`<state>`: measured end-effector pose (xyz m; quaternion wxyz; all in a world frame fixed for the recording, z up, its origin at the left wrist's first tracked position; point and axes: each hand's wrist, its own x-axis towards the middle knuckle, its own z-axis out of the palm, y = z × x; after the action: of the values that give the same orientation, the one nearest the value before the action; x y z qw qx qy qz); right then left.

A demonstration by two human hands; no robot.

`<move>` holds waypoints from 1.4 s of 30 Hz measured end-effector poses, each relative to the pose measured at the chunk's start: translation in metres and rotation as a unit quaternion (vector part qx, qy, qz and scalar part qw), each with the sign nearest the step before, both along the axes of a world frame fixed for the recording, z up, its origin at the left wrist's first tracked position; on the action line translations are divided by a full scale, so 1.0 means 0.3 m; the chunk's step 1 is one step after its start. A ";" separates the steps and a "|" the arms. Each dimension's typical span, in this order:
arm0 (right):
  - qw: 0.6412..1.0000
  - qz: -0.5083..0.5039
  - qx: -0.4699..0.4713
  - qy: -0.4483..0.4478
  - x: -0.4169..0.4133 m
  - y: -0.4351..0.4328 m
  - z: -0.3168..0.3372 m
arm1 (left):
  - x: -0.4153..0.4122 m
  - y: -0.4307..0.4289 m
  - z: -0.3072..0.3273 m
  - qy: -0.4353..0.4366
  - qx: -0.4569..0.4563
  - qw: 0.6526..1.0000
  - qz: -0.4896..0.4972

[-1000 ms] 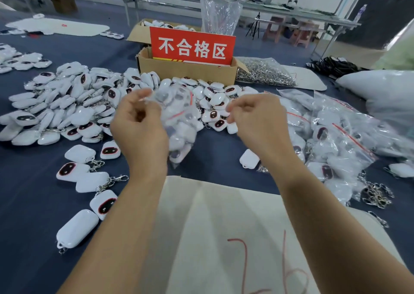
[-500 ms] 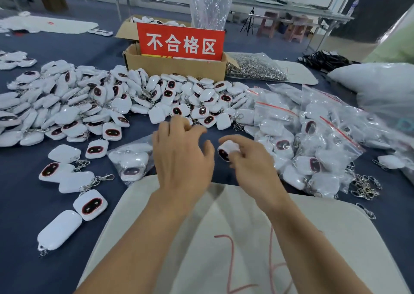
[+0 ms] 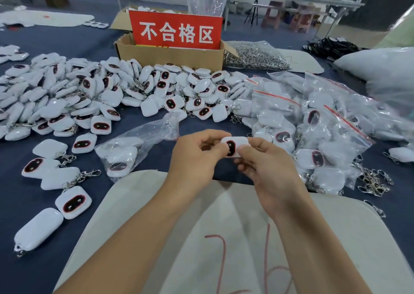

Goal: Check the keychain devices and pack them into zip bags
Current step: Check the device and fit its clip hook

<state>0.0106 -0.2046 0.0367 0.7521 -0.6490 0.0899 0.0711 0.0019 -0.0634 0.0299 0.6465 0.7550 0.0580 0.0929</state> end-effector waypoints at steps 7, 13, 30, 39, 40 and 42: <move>1.000 0.027 0.014 0.003 -0.003 0.008 0.012 | 0.011 0.015 0.009 0.018 -0.074 0.997 -0.008; 0.990 0.056 -0.127 -0.018 -0.011 0.046 -0.017 | 0.021 0.015 -0.014 0.002 0.129 0.991 0.020; 0.980 0.096 -0.165 -0.055 0.336 0.308 0.160 | 0.019 0.065 -0.031 0.086 0.244 0.966 -0.011; 0.672 0.150 -0.669 -0.279 0.411 0.368 -0.004 | 0.022 0.086 -0.022 0.075 0.348 0.933 -0.045; 0.670 0.130 -0.670 -0.293 0.402 0.363 0.003 | 0.022 0.089 -0.021 0.077 0.345 0.934 -0.045; 0.700 0.077 -0.641 -0.305 0.376 0.347 0.023 | 0.019 0.089 -0.015 0.079 0.346 0.934 -0.037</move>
<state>0.1232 -0.1004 0.0436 0.1320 -0.9651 -0.1712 -0.1479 0.0076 -0.0366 0.0255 0.3411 0.9386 0.0453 0.0234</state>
